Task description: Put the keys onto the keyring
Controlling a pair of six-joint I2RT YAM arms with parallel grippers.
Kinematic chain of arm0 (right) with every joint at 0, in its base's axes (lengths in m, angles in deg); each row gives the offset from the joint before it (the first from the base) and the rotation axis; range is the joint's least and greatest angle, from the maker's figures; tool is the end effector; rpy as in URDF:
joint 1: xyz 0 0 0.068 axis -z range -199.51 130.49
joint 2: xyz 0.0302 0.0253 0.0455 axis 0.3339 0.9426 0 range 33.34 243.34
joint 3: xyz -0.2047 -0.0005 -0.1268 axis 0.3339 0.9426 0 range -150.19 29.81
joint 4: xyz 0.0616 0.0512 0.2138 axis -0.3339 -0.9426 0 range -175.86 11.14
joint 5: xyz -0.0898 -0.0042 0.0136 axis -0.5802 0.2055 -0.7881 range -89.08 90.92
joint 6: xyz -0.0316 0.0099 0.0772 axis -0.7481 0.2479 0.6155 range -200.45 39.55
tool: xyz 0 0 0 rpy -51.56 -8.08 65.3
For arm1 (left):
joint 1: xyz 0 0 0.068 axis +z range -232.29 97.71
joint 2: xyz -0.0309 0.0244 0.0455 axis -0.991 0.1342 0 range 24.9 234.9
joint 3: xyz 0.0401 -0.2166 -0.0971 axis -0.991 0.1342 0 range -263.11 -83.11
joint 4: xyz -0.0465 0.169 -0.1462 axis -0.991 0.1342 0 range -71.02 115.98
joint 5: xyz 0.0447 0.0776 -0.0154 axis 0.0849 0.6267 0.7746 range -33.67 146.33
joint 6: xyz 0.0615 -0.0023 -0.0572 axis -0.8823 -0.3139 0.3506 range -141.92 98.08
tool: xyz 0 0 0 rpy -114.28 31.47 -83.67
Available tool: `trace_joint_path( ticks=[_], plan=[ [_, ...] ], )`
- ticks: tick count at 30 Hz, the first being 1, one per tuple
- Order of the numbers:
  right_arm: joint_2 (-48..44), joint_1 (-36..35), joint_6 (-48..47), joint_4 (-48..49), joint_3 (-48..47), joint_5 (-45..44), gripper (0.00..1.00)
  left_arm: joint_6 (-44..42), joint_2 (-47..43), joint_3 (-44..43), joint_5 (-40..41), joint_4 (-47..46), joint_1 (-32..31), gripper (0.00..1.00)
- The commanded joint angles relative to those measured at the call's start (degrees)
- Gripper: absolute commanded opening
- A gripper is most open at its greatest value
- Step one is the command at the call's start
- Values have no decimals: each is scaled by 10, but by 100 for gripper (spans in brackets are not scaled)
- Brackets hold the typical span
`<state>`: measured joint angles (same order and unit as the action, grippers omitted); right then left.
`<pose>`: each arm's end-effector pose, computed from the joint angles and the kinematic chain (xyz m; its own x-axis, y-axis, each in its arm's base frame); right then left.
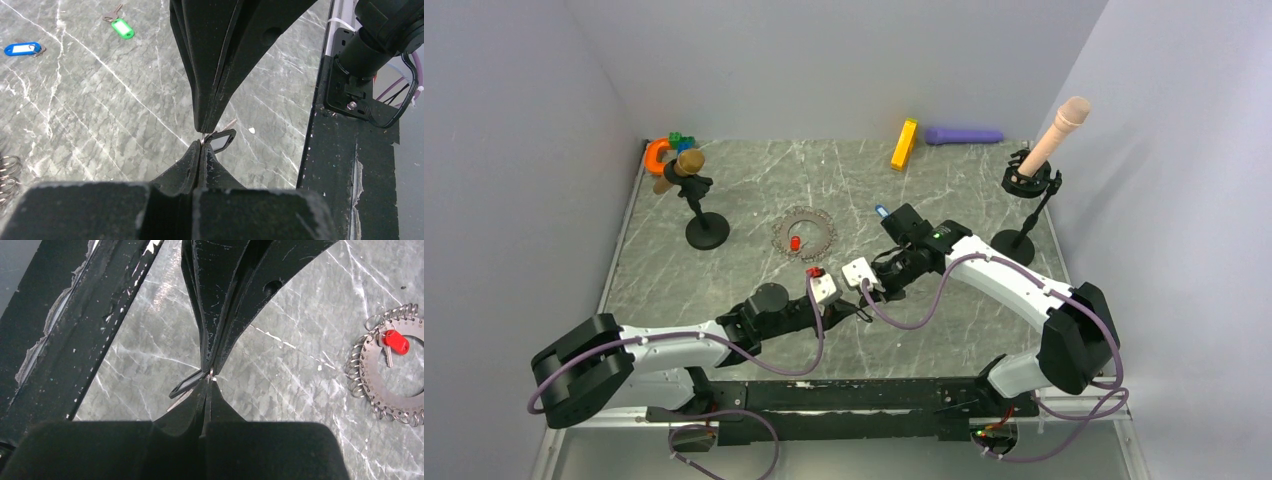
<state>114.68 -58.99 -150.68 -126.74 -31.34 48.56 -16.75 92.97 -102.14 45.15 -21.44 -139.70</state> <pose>0.1573 0.2000 0.2111 0.3615 -0.5238 -0.7713 -0.8907 -0.4386 -0.1196 0.1285 -0.2275 0.1869 -0.1642 0.0927 -0.9821 0.9187 0.3768 -0.1181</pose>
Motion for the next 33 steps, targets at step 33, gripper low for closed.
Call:
trace_joint_path(
  ticks=[33],
  plan=[
    [-22, 67, 34, 10, -22, 200, 19, 5, 18, 79, -20, -340, 1, 0]
  ],
)
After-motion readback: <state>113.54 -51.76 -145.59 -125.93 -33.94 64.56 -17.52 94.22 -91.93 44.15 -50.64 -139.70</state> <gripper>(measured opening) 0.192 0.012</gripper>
